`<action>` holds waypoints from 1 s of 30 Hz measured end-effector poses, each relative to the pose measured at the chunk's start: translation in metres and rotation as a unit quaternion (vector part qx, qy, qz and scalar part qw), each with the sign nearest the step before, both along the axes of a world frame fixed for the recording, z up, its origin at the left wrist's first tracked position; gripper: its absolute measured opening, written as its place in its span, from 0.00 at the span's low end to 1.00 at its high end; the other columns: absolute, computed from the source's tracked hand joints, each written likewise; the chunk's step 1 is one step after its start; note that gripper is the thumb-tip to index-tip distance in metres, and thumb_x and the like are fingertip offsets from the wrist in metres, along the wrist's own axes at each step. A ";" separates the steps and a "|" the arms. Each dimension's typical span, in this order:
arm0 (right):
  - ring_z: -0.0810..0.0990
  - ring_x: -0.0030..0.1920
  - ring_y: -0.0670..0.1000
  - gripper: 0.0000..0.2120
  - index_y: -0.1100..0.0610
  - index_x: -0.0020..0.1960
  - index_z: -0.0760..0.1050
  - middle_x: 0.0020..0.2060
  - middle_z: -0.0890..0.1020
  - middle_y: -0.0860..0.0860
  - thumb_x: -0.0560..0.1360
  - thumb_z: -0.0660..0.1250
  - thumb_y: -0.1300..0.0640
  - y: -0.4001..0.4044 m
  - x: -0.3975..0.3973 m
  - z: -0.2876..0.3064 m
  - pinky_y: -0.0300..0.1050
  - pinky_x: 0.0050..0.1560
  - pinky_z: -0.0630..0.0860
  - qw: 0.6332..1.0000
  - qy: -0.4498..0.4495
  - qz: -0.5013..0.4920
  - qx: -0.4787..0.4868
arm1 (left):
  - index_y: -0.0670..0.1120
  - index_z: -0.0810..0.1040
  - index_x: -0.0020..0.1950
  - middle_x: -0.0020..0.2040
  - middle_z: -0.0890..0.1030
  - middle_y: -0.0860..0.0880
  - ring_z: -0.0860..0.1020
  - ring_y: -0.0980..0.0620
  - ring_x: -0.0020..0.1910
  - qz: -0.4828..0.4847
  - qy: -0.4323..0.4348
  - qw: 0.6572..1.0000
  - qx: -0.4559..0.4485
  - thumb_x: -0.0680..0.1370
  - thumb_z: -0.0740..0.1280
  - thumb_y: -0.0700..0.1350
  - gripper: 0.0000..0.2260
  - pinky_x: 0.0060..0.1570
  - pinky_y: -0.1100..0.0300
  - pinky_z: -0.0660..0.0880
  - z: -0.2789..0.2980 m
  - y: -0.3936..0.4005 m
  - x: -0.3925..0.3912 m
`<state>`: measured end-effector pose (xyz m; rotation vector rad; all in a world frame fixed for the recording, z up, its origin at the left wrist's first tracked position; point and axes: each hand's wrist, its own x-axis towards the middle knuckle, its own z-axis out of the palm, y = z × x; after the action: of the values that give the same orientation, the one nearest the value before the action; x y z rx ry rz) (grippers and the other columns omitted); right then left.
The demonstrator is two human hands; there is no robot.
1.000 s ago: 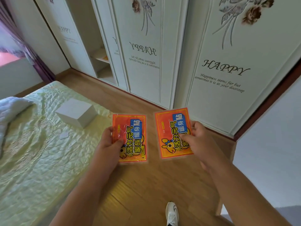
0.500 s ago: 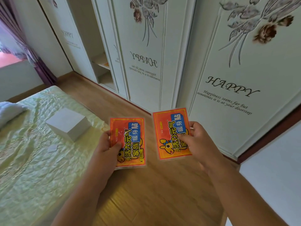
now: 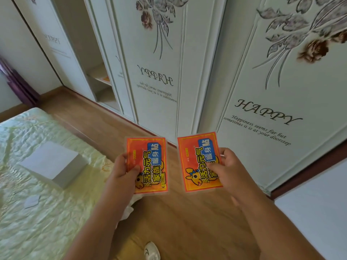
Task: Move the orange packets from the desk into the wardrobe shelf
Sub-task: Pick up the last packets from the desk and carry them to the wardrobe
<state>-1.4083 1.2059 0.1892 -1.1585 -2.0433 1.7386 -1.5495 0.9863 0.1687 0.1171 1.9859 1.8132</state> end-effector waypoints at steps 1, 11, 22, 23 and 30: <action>0.88 0.47 0.48 0.12 0.47 0.62 0.73 0.52 0.86 0.45 0.81 0.69 0.58 0.004 -0.012 0.001 0.53 0.52 0.85 1.000 -0.003 -0.003 0.006 | 0.54 0.75 0.62 0.51 0.87 0.50 0.87 0.48 0.47 -0.001 -0.001 1.000 0.003 0.84 0.61 0.38 0.13 0.47 0.47 0.83 0.000 0.005 -0.016; 0.88 0.47 0.47 0.10 0.44 0.59 0.72 0.53 0.86 0.44 0.82 0.69 0.56 0.034 -0.126 0.003 0.50 0.49 0.84 0.999 0.009 -0.024 0.023 | 0.57 0.76 0.59 0.52 0.87 0.49 0.87 0.46 0.49 -0.022 0.030 0.999 0.002 0.83 0.63 0.39 0.13 0.51 0.40 0.82 0.005 0.038 -0.158; 0.89 0.45 0.46 0.11 0.44 0.60 0.73 0.53 0.87 0.45 0.82 0.69 0.57 0.087 -0.245 -0.013 0.55 0.53 0.86 0.999 0.003 0.039 -0.007 | 0.53 0.76 0.61 0.51 0.87 0.49 0.87 0.48 0.47 0.018 0.001 1.000 -0.001 0.84 0.61 0.36 0.13 0.44 0.47 0.82 -0.010 0.075 -0.236; 0.89 0.46 0.47 0.11 0.44 0.60 0.74 0.53 0.87 0.45 0.82 0.69 0.57 0.096 -0.257 -0.014 0.56 0.53 0.85 0.999 0.005 0.046 -0.010 | 0.53 0.75 0.61 0.51 0.87 0.49 0.87 0.48 0.46 0.024 0.000 1.000 0.000 0.84 0.61 0.36 0.13 0.43 0.48 0.82 -0.010 0.082 -0.243; 0.89 0.46 0.49 0.11 0.46 0.59 0.74 0.53 0.88 0.48 0.81 0.69 0.59 0.179 -0.346 -0.002 0.56 0.51 0.85 0.992 0.030 0.121 -0.018 | 0.59 0.76 0.58 0.53 0.87 0.48 0.87 0.48 0.47 0.104 0.025 0.994 0.000 0.83 0.62 0.35 0.17 0.46 0.45 0.83 0.005 0.144 -0.295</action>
<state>-1.7546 1.3850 0.1871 -0.8850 -2.2029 1.8996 -1.8444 1.1305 0.1736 -0.0467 2.0987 1.9558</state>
